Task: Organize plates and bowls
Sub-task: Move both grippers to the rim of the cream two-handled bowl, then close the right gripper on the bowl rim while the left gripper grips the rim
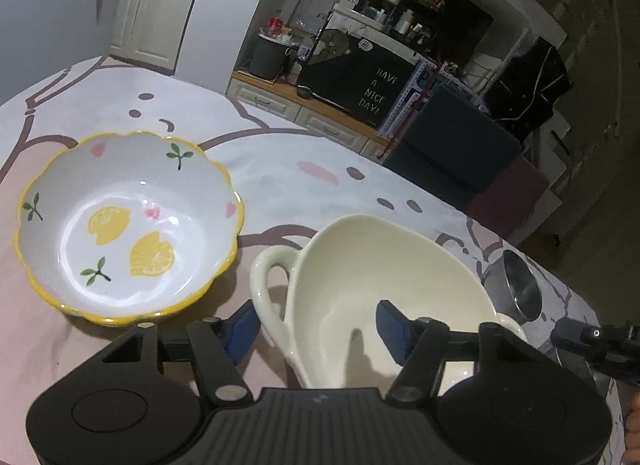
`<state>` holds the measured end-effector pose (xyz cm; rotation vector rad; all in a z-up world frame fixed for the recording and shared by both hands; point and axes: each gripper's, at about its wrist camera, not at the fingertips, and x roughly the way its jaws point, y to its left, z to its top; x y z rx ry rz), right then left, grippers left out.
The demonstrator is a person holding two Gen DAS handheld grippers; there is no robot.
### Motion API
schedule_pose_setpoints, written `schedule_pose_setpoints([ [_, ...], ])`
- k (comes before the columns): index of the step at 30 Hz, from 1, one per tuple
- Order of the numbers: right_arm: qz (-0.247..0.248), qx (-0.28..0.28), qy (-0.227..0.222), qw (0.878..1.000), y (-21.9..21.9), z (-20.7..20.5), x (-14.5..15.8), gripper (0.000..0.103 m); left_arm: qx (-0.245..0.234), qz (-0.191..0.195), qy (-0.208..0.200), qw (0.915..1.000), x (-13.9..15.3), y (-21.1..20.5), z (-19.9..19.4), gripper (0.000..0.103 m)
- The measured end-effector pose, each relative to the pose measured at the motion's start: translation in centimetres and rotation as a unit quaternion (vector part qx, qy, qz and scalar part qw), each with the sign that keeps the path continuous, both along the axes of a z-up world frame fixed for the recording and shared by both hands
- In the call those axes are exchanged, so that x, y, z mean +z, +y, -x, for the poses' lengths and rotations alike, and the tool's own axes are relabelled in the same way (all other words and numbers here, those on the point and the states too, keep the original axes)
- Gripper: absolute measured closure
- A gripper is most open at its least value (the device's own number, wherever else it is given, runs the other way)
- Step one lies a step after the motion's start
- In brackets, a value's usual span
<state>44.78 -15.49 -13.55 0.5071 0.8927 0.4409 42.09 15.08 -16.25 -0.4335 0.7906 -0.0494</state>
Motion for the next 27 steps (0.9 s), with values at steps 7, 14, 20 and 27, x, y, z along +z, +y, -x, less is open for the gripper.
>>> schedule_pose_setpoints([
  [7, 0.009, 0.026, 0.023, 0.999, 4.5, -0.2, -1.3, 0.057, 0.001, 0.004, -0.002, 1.0, -0.1, 0.4, 0.2, 0.041],
  [14, -0.007, 0.01, 0.036, 0.999, 5.2, -0.1, -2.6, 0.084, 0.003, 0.008, -0.004, 1.0, -0.1, 0.6, 0.3, 0.042],
  [20, 0.009, 0.018, 0.035, 0.999, 4.8, 0.1, -2.1, 0.084, 0.002, 0.014, -0.004, 0.9999, 0.0, 0.9, 0.2, 0.048],
  [27, 0.039, -0.001, 0.034, 0.999, 2.7, -0.6, -1.8, 0.083, -0.014, 0.009, -0.004, 0.9999, 0.1, 0.5, -0.5, 0.057],
])
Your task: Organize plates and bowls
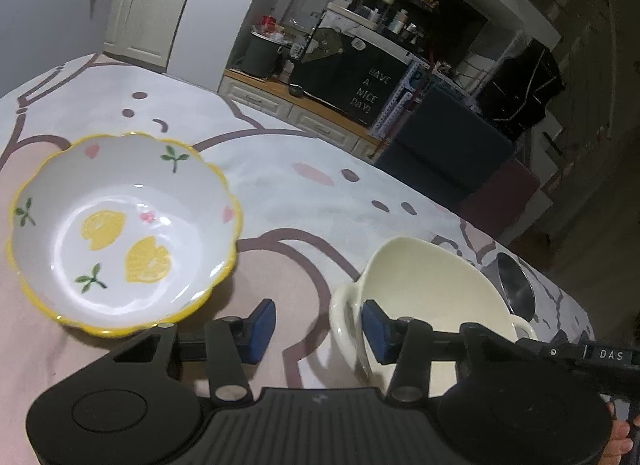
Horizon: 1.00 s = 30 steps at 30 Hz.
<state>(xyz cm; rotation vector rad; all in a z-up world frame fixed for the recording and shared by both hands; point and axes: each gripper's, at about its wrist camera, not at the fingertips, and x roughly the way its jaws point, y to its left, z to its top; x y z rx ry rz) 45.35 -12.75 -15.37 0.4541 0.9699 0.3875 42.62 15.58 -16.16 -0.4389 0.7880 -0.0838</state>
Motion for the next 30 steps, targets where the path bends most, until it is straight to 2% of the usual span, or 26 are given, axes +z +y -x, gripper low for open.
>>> schedule_pose_setpoints([
  [6, 0.03, 0.018, -0.014, 0.999, 0.7, -0.1, 0.1, 0.08, -0.032, -0.014, 0.003, 0.9994, 0.4, -1.3, -1.0, 0.082],
  [9, 0.034, 0.024, -0.02, 0.999, 0.8, -0.4, 0.1, 0.079, -0.039, -0.035, 0.011, 0.9986, 0.6, -1.8, -1.3, 0.081],
  [17, 0.057, 0.048, -0.044, 0.996, 1.3, -1.3, 0.1, 0.074, -0.041, -0.044, 0.045, 0.9972, 0.9, -1.9, -1.8, 0.078],
  [25, 0.047, 0.07, -0.046, 0.995, 1.2, -2.3, -0.5, 0.075, -0.039, -0.012, 0.078, 0.9962, 0.4, -1.5, -1.8, 0.078],
  [30, 0.064, 0.085, -0.043, 0.993, 1.6, -2.4, -0.3, 0.076, -0.041, -0.018, 0.08, 0.9958, 0.4, -1.9, -2.0, 0.08],
])
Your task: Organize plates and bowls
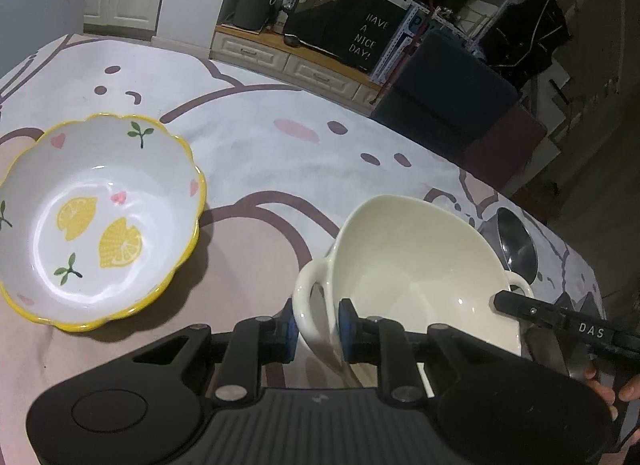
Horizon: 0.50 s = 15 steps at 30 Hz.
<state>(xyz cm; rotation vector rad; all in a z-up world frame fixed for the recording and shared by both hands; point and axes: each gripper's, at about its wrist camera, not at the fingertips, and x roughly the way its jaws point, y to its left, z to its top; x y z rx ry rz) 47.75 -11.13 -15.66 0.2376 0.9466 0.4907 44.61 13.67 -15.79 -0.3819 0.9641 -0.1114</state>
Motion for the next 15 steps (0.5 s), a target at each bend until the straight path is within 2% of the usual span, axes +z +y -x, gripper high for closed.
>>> schedule_pose_setpoints([
  [7, -0.002, -0.006, 0.007, 1.0, 0.08, -0.17, 0.02, 0.076, 0.01, 0.017, 0.005, 0.9998, -0.27, 0.43, -0.29, 0.081],
  [15, -0.005, -0.011, 0.008, 1.0, -0.02, -0.25, -0.1, 0.076, 0.009, 0.007, -0.002, 0.9999, -0.35, 0.11, -0.46, 0.081],
])
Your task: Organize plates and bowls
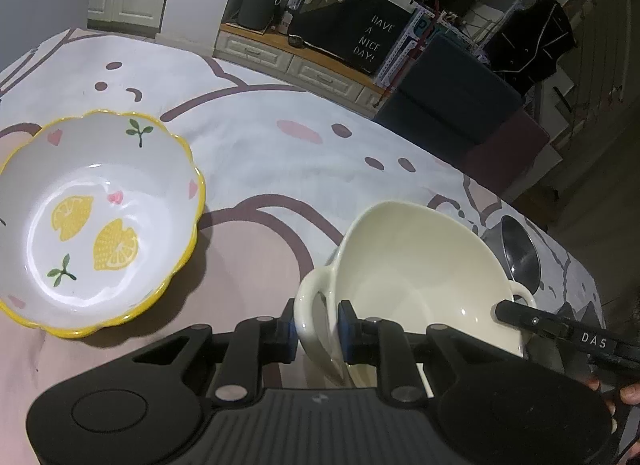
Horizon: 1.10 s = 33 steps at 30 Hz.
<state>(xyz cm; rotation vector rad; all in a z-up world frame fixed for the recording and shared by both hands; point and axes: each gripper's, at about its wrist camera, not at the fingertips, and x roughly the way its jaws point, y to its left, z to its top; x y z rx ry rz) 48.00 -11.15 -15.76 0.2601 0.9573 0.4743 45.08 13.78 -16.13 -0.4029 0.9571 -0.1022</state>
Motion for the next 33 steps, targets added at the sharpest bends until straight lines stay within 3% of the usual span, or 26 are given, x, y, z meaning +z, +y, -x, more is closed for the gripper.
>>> schedule_pose_setpoints([
  [33, 0.017, 0.004, -0.037, 0.999, 0.85, 0.8, 0.64, 0.076, 0.007, -0.016, -0.026, 0.9995, 0.52, 0.29, 0.85, 0.081],
])
